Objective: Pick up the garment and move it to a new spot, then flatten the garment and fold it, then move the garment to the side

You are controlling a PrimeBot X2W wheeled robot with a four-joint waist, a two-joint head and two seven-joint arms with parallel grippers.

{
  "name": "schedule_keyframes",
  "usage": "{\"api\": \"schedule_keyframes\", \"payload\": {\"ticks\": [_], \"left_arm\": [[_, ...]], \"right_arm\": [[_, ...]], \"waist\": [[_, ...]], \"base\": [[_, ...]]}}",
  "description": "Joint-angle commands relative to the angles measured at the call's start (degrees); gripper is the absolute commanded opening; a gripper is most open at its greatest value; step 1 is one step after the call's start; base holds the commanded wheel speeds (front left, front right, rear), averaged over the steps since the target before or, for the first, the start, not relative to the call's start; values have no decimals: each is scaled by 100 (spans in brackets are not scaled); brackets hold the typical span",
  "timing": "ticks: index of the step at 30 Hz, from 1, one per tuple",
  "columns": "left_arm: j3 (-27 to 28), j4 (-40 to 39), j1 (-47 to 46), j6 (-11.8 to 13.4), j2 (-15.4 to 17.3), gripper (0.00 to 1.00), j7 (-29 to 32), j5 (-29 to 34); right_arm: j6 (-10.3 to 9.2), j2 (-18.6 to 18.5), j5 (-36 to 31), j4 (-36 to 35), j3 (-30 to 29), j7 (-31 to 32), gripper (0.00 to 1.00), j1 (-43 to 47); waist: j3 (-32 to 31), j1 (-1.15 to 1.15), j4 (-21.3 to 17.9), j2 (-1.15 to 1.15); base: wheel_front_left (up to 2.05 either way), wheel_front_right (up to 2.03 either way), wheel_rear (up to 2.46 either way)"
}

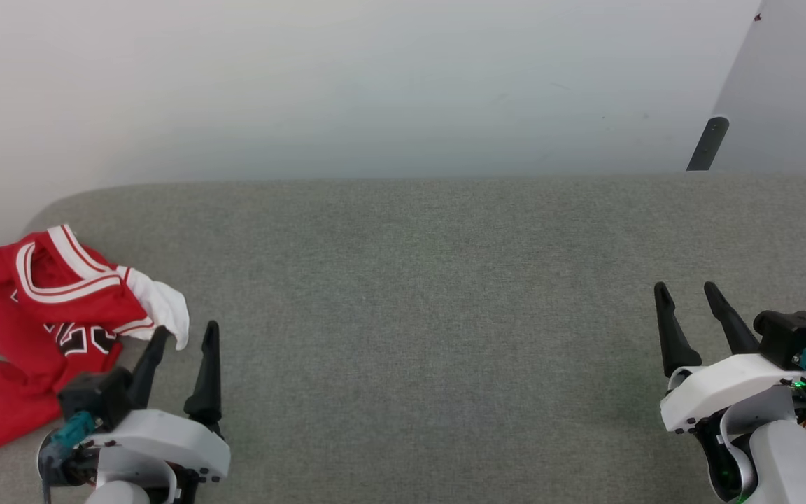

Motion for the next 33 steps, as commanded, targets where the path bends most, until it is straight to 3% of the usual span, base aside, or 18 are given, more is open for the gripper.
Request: {"api": "schedule_keyframes", "payload": {"ticks": [1, 33], "left_arm": [[13, 11, -83, -29, 43, 100, -52, 160], [318, 437, -198, -135, 40, 100, -395, 1272]], "right_arm": [[3, -21, -151, 13, -14, -61, 100, -92], [4, 52, -1017, 106, -156, -457, 100, -15]], "waist": [[-2, 0, -6, 0], [26, 0, -129, 0]], "base": [[0, 0, 0], [0, 0, 0]]}}
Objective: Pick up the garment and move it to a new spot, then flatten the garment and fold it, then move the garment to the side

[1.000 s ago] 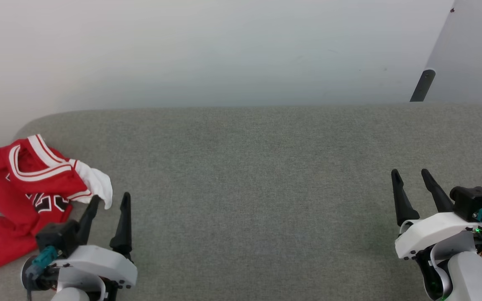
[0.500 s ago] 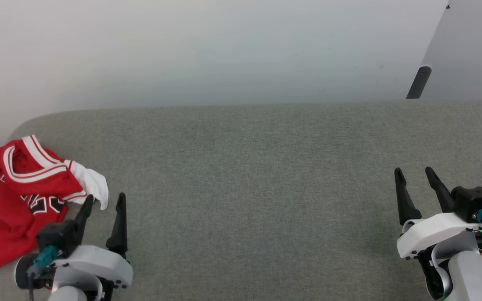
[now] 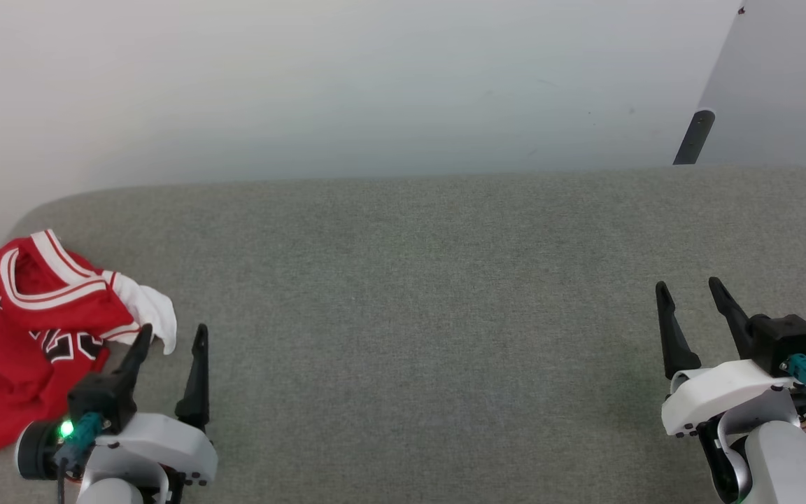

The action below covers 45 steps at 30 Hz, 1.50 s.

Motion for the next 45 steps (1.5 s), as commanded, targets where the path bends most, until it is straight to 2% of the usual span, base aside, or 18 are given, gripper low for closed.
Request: {"api": "schedule_keyframes", "payload": {"ticks": [1, 12, 18, 26, 42, 45], "left_arm": [[8, 18, -50, -18, 31, 100, -42, 102], [-42, 112, -84, -37, -48, 100, -42, -80], [-137, 131, -154, -41, -149, 100, -42, -144], [-74, 116, -83, -3, -341, 100, -42, -193], [-142, -223, 558, 175, -702, 100, -42, -106], [-57, -396, 712, 291, -747, 100, -42, -207]], "right_arm": [[4, -5, -114, -5, -1, -54, 100, 0], [4, -12, 22, -56, -95, -60, 100, -2], [4, -35, 132, -119, -55, -60, 100, 79], [4, -19, 249, -210, 199, -60, 100, 61], [3, 33, 652, -140, 1186, -61, 100, 138], [4, 77, 732, -81, 1483, -60, 100, 0]], "waist": [[-3, 0, 0, 0], [2, 0, 107, 0], [57, 0, 395, 0], [161, 0, 1182, 0], [11, 0, 3139, 0], [63, 0, 3297, 0]], "base": [[0, 0, 0], [0, 0, 0], [0, 0, 0], [0, 0, 0], [0, 0, 0], [0, 0, 0]]}}
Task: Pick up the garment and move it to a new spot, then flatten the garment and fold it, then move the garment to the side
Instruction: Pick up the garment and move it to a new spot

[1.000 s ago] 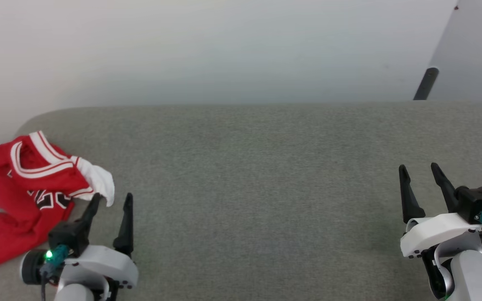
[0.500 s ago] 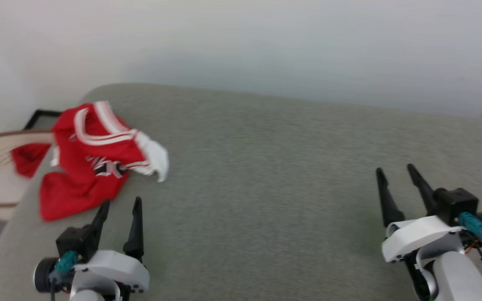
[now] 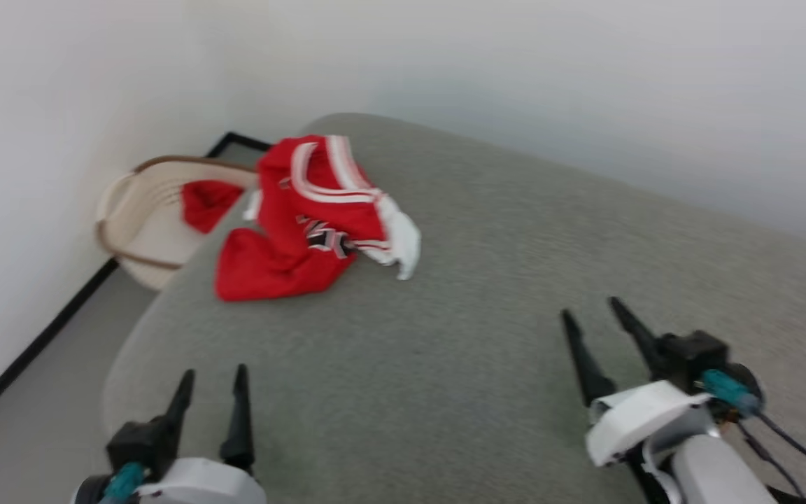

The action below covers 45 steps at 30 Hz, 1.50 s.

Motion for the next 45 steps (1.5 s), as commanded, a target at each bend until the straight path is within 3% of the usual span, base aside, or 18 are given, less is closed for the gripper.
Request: {"api": "schedule_keyframes", "payload": {"ticks": [1, 7, 13, 17, 25, 31, 38, 41, 45], "left_arm": [[89, -172, 135, 91, -25, 100, -2, -105], [246, -740, 543, 367, -108, 100, -2, -305], [230, -1058, 826, 456, -129, 100, -2, -428], [103, -982, 695, 304, -113, 100, -2, -365], [-460, -175, -629, -139, 420, 100, 71, -62], [-471, 887, -2493, -270, 883, 100, 60, -527], [-805, 2487, -4496, -289, 1803, 100, 282, -1393], [-1055, 3128, -4971, -290, 2164, 100, 760, -1851], [-1238, 3709, -5392, -290, 2470, 100, 2052, -2730]], "right_arm": [[3, 43, 87, 52, 219, -29, 100, -168], [3, 52, 308, 311, 831, -28, 100, -570], [3, 47, 521, 470, 1199, -28, 100, -847], [3, -2, 592, 447, 1204, -28, 100, -880], [3, -197, 436, 258, 708, -22, 100, -548], [3, -278, 167, 41, 544, 18, 100, -834], [3, -170, -26, -295, 407, 48, 100, -1353], [3, -59, -48, -360, 354, 26, 100, -1485], [3, 59, -20, -387, 371, -11, 100, -1494]], "waist": [[18, 0, 573, 0], [141, 0, 652, 0], [221, 0, 672, 0], [276, 0, 642, 0], [489, 0, 484, 0], [1305, 0, -365, 0], [2255, 0, -1312, 0], [2485, 0, -1619, 0], [2558, 0, -1897, 0]], "base": [[0, 0, 0], [0, 0, 0], [0, 0, 0], [0, 0, 0], [0, 0, 0], [0, 0, 0], [0, 0, 0], [0, 0, 0], [0, 0, 0]]}}
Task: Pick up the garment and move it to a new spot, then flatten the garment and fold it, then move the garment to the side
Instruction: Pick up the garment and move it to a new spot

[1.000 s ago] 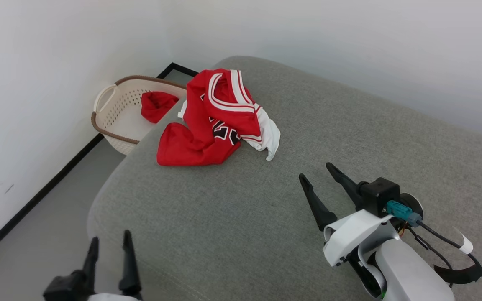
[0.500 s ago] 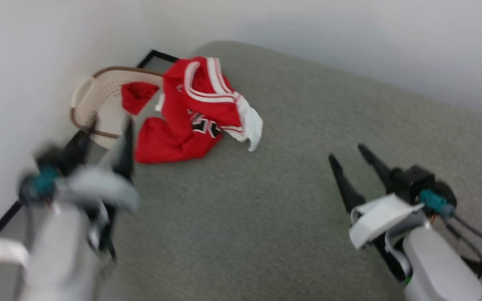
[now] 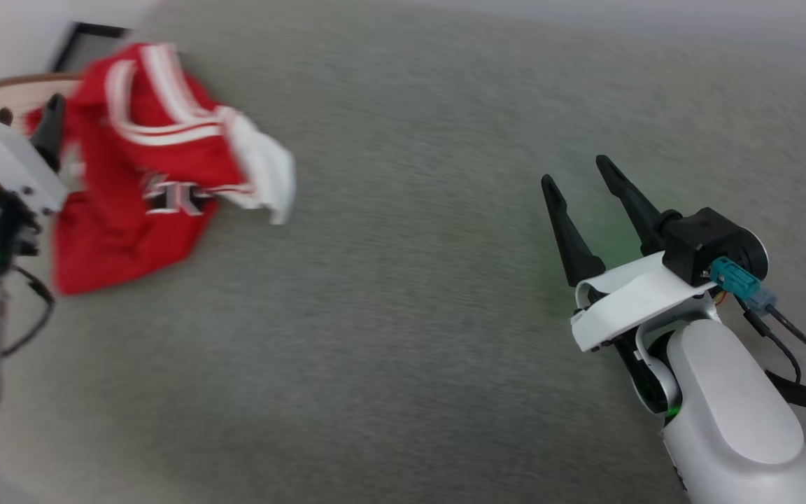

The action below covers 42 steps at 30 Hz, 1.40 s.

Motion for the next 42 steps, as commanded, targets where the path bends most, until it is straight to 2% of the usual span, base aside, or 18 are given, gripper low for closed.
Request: {"api": "schedule_keyframes", "payload": {"ticks": [1, 6, 10, 13, 20, 21, 22, 23, 31, 36, 42], "left_arm": [[-41, 86, -163, -15, 153, 100, 301, -215], [-291, 371, -220, -16, 380, 100, 1887, -1040], [-236, 563, -230, -17, 459, 100, 2651, -1554], [-373, 662, -170, -16, 548, 100, 2931, -1634], [-576, 886, -15, -6, 127, 100, 3248, -1884], [-601, 859, -4, -6, 90, 48, 3216, -1926], [-621, 806, 25, -6, 46, 17, 3171, -1970], [-615, 781, 65, -8, 20, 0, 3126, -2031], [-584, 328, 255, -27, 298, 0, 2355, -2416], [-777, -322, 320, -20, 676, 0, 1750, -2511], [-1119, -1289, 316, -19, 691, 0, 1479, -2866]], "right_arm": [[0, 43, 30, -27, 6, -38, 100, -59], [0, 47, 56, -51, 40, -48, 100, -111], [0, 79, 39, -114, 69, -50, 100, -230], [0, 98, 0, -178, 97, -51, 100, -344], [0, 113, -150, -304, 137, -52, 100, -428], [0, 104, -154, -306, 131, -52, 100, -418], [0, 96, -152, -302, 119, -50, 100, -402], [0, 91, -154, -291, 105, -39, 100, -380], [0, 90, -29, -196, 61, -42, 100, -132], [0, 111, 126, -118, 10, -42, 100, 122], [0, 137, 280, -136, -128, -43, 100, 426]], "waist": [[848, 0, -993, 0], [886, 0, -1159, 0], [1007, 0, -1289, 0], [1150, 0, -1376, 0], [1404, 0, -1433, 0], [1402, 0, -1429, 0], [1384, 0, -1420, 0], [1350, 0, -1406, 0], [625, 0, -1217, 0], [63, 0, -1108, 0], [-366, 0, -1155, 0]], "base": [[0, 0, 0], [0, 0, 0], [0, 0, 0], [0, 0, 0], [0, 0, 0], [0, 0, 0], [0, 0, 0], [0, 0, 0], [0, 0, 0], [0, 0, 0], [0, 0, 0]]}}
